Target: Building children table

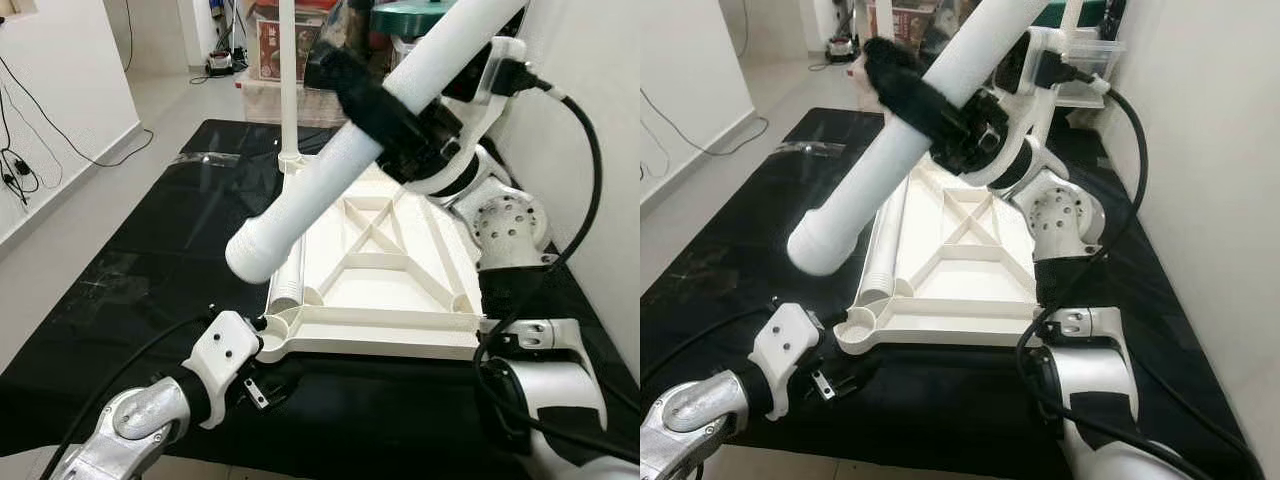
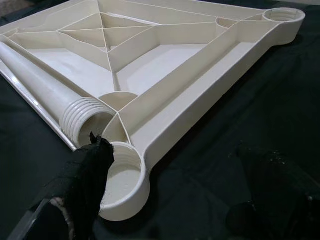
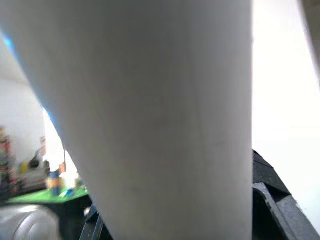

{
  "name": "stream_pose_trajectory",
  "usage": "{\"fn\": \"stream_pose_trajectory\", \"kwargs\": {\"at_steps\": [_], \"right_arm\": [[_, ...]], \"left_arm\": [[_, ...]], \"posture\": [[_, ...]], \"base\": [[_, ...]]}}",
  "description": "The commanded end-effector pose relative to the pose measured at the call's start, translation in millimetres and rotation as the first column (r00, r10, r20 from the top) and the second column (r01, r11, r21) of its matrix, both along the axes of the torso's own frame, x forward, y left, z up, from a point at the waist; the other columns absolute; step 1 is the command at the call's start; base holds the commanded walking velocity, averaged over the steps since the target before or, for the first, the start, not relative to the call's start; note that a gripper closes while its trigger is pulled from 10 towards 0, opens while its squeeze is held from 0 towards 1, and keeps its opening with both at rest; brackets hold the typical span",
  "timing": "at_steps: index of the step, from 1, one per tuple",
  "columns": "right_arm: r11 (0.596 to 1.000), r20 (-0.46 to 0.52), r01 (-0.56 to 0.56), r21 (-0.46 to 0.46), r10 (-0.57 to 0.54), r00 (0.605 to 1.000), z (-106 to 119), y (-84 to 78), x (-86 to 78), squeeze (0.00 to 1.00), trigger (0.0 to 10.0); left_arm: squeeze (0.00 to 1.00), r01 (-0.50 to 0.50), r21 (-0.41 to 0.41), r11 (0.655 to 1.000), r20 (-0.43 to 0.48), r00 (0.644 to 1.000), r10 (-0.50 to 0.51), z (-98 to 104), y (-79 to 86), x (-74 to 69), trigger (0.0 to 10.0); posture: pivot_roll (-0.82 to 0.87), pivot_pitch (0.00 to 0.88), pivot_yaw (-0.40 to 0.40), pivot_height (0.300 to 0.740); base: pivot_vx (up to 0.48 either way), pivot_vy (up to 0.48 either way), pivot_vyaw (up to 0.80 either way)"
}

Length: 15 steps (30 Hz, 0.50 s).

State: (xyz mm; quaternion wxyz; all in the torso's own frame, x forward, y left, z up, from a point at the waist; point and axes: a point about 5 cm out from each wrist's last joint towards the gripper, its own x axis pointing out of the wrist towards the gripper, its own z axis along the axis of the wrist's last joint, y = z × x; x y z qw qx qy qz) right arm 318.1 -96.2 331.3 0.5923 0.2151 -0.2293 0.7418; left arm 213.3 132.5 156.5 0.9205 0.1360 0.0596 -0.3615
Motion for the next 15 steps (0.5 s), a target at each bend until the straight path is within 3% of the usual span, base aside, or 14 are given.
{"fn": "stream_pose_trajectory", "kwargs": {"at_steps": [1, 7, 10, 11, 15], "right_arm": [[1.0, 0.034, -0.013, -0.011, 0.014, 0.999, 1.3, 0.3, -3.6, 0.0, 0.0], [0.998, 0.033, -0.024, -0.054, 0.025, 0.999, -5.2, -0.7, -5.4, 0.0, 0.0], [0.994, 0.029, 0.029, -0.103, -0.026, 0.999, -12.5, 1.6, -1.5, 0.0, 0.0], [0.985, 0.021, 0.094, -0.147, -0.092, 0.996, -21.9, 5.0, 4.7, 0.0, 0.0], [0.978, 0.026, 0.103, -0.18, -0.1, 0.995, -28.5, 2.8, 5.2, 0.0, 0.0]], "left_arm": [[0.0, 0.022, -0.003, 1.0, -0.015, 1.0, -0.022, 0.2, -1.6, -3.6, 10.0], [0.0, 0.058, -0.017, 0.998, -0.029, 0.998, -0.058, 3.5, 2.0, -8.4, 10.0], [0.0, 0.084, 0.006, 0.996, -0.033, 0.996, -0.084, 4.7, 4.3, -9.8, 10.0], [0.0, 0.087, 0.032, 0.996, -0.023, 0.996, -0.086, 6.8, 7.6, -8.1, 10.0], [0.0, 0.034, 0.078, 0.996, -0.007, 0.999, -0.034, 6.5, 15.7, -1.2, 10.0]], "posture": [[0.12, 0.0, -0.096, 0.74], [0.11, 0.0, -0.092, 0.74], [0.11, 0.0, -0.089, 0.74], [0.12, 0.0, -0.086, 0.74], [0.12, 0.0, -0.082, 0.74]], "base": [[0.0, 0.0, 0.0], [0.0, 0.0, 0.0], [0.0, 0.0, 0.0], [0.0, 0.0, 0.0], [0.0, 0.0, 0.0]]}}
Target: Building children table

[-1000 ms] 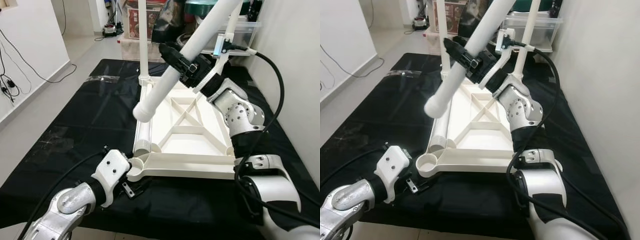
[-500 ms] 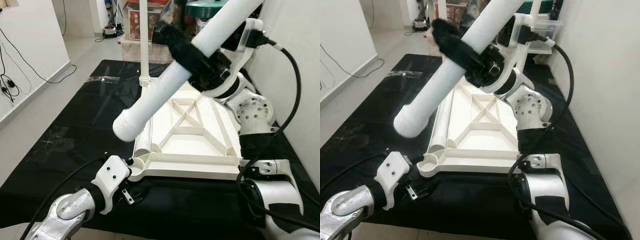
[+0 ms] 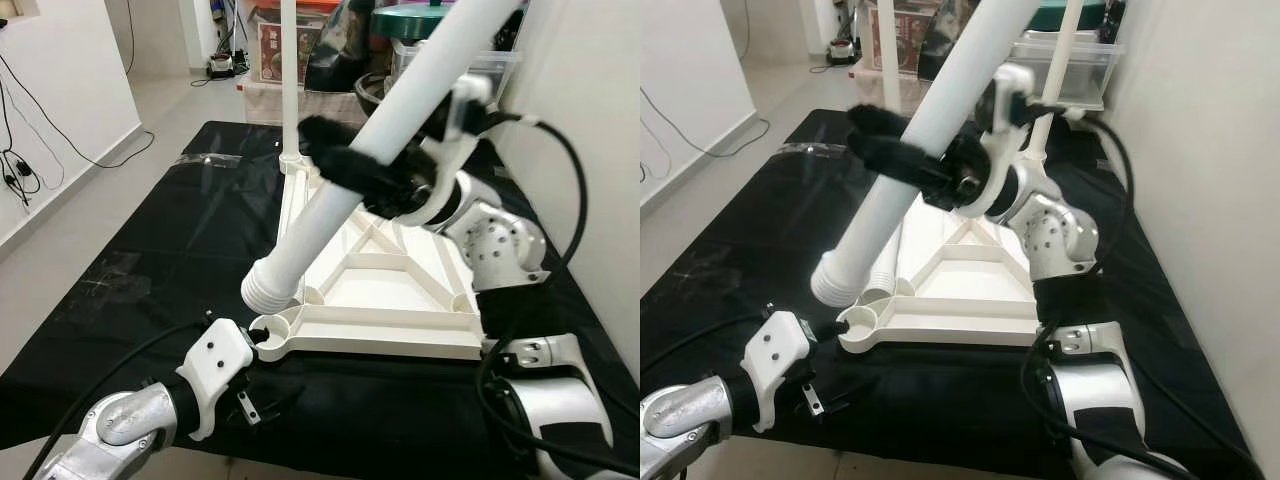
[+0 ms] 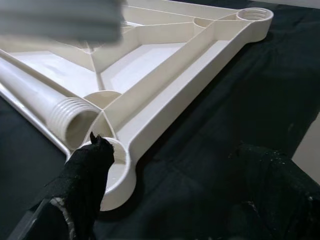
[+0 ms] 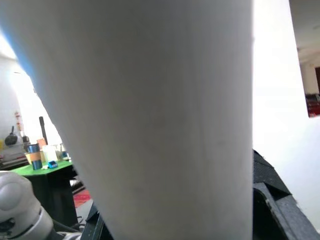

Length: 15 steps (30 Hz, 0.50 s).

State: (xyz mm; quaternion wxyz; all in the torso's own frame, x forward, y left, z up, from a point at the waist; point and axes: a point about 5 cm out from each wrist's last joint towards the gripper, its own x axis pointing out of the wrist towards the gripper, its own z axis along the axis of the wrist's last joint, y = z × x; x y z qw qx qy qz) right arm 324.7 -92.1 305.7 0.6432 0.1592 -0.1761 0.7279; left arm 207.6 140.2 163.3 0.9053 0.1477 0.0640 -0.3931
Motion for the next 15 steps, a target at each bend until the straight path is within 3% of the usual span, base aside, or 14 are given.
{"fn": "stream_pose_trajectory", "kwargs": {"at_steps": [1, 7, 15], "right_arm": [[1.0, 0.026, 0.005, -0.022, -0.005, 1.0, -2.9, -1.2, -1.4, 0.0, 0.0], [0.995, 0.006, -0.026, -0.094, 0.026, 1.0, -16.6, -6.6, -6.9, 0.0, 0.0], [0.99, -0.014, -0.068, -0.12, 0.066, 0.998, -26.8, 0.4, -15.8, 0.0, 0.0]], "left_arm": [[0.0, -0.035, 0.053, 0.998, 0.007, 0.999, 0.035, -0.3, 8.1, 4.6, 10.0], [0.0, -0.141, 0.078, 0.987, 0.032, 0.99, 0.139, 0.6, 22.0, 14.7, 10.0], [0.0, -0.137, 0.064, 0.988, 0.044, 0.99, 0.135, 3.3, 22.1, 20.4, 10.0]], "posture": [[0.12, 0.0, -0.082, 0.74], [0.11, 0.0, -0.076, 0.74], [0.11, 0.0, -0.072, 0.74]], "base": [[0.0, 0.0, 0.0], [0.0, 0.0, 0.0], [0.0, 0.0, 0.0]]}}
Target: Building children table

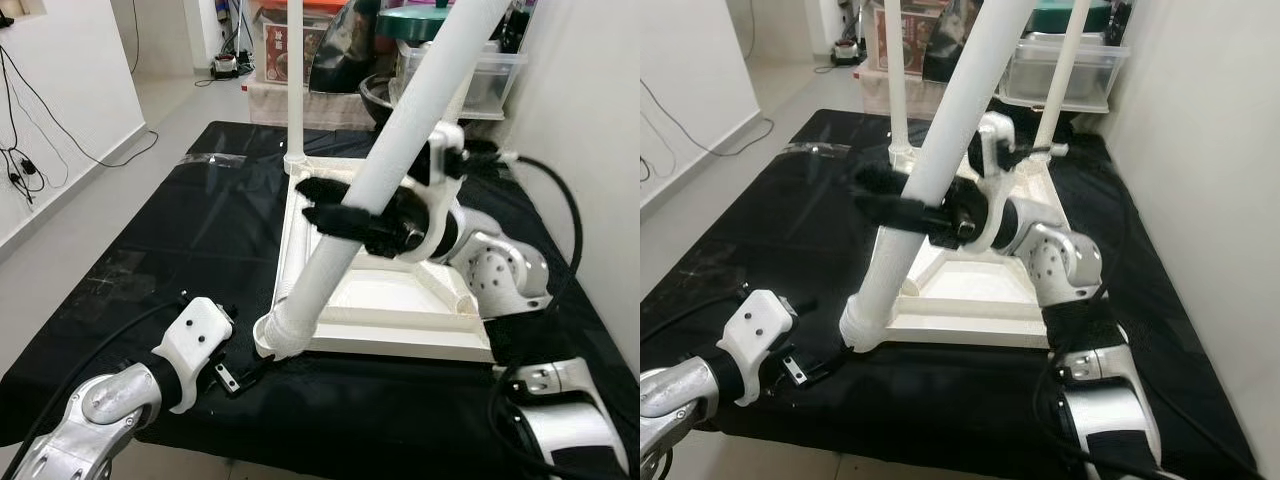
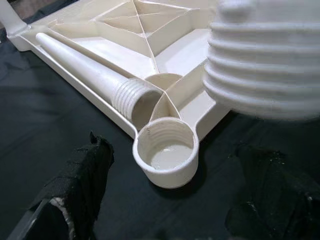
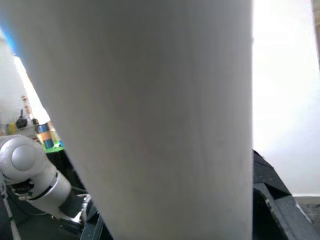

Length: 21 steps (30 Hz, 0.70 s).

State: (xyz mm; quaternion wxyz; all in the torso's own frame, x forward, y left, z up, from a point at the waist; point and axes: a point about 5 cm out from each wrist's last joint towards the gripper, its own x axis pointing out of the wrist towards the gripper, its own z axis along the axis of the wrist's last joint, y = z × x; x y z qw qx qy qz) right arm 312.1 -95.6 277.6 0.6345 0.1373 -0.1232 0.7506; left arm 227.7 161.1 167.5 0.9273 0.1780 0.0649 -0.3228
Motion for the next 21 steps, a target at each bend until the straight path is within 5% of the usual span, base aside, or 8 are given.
{"fn": "stream_pose_trajectory", "kwargs": {"at_steps": [1, 8, 21], "right_arm": [[1.0, 0.015, -0.017, -0.01, 0.017, 1.0, 1.4, 3.8, -3.2, 0.0, 0.0], [0.999, 0.006, -0.048, -0.012, 0.048, 0.999, -6.9, 24.0, -8.6, 0.0, 0.0], [0.999, 0.014, -0.031, -0.035, 0.032, 0.999, -5.4, 20.8, -7.0, 0.0, 0.0]], "left_arm": [[0.0, 0.004, 0.008, 1.0, -0.007, 1.0, -0.004, -0.9, 1.1, 0.3, 10.0], [0.0, 0.208, -0.029, 0.978, -0.026, 0.978, -0.208, 1.3, -32.5, -1.5, 10.0], [0.0, 0.214, -0.039, 0.976, -0.032, 0.976, -0.215, -2.4, -37.0, -2.0, 10.0]], "posture": [[0.11, 0.0, -0.072, 0.74], [0.1, 0.0, -0.063, 0.74], [0.09, 0.0, -0.075, 0.74]], "base": [[0.0, 0.0, 0.0], [0.0, 0.0, 0.0], [0.0, 0.0, 0.0]]}}
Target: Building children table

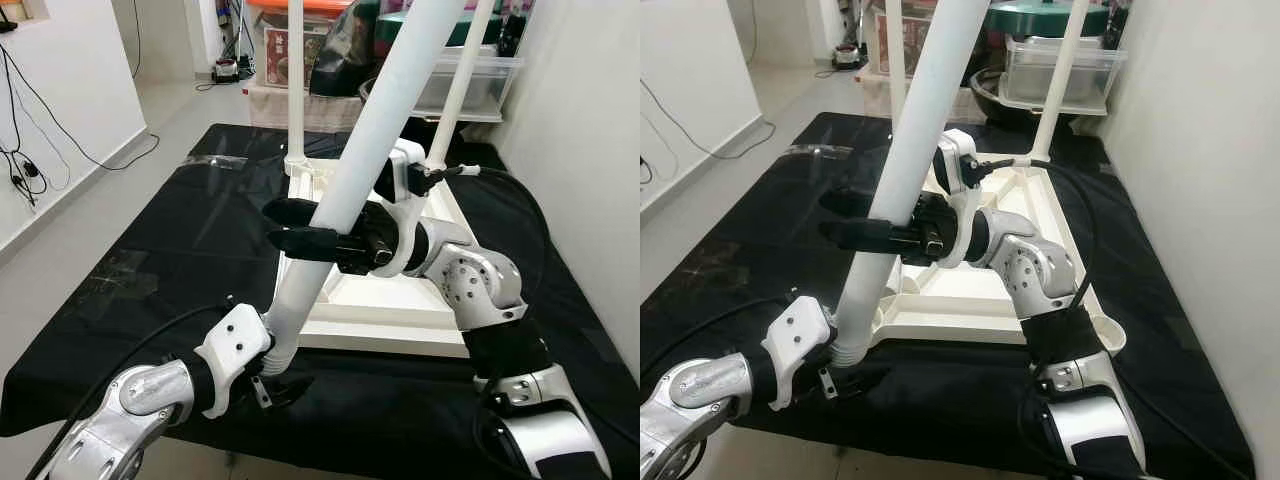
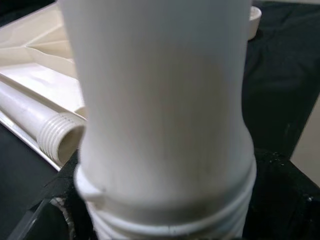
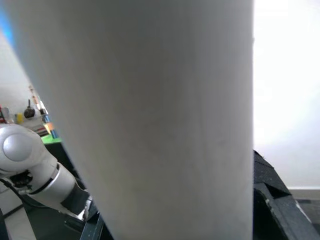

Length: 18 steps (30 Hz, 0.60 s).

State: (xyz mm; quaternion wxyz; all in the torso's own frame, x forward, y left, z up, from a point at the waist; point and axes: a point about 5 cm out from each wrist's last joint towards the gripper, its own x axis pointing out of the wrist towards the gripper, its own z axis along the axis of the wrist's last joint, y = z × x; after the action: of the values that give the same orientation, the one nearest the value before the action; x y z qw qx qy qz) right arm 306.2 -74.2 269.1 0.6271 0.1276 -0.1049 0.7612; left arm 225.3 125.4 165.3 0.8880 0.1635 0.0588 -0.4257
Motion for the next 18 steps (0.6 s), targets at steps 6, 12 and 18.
{"fn": "stream_pose_trajectory", "kwargs": {"at_steps": [6, 12, 18], "right_arm": [[1.0, 0.008, -0.012, 0.0, 0.012, 1.0, -1.4, 3.4, -4.2, 0.0, 0.0], [1.0, 0.002, -0.014, 0.003, 0.014, 1.0, -3.8, 7.0, -6.6, 0.0, 0.0], [1.0, 0.002, 0.008, 0.005, -0.008, 1.0, -3.3, 7.4, -5.4, 0.0, 0.0]], "left_arm": [[0.0, -0.041, -0.044, 0.998, 0.037, 0.998, 0.042, 7.3, 0.3, 8.1, 10.0], [0.0, -0.019, -0.083, 0.996, 0.042, 0.999, 0.022, 10.7, -0.7, 8.9, 0.0], [0.0, 0.025, -0.096, 0.995, 0.015, 1.0, -0.023, 6.7, -5.8, 3.2, 0.0]], "posture": [[0.1, 0.0, -0.075, 0.74], [0.09, 0.0, -0.072, 0.74], [0.08, 0.0, -0.068, 0.74]], "base": [[0.0, 0.0, 0.0], [0.0, 0.0, 0.0], [0.0, 0.0, 0.0]]}}
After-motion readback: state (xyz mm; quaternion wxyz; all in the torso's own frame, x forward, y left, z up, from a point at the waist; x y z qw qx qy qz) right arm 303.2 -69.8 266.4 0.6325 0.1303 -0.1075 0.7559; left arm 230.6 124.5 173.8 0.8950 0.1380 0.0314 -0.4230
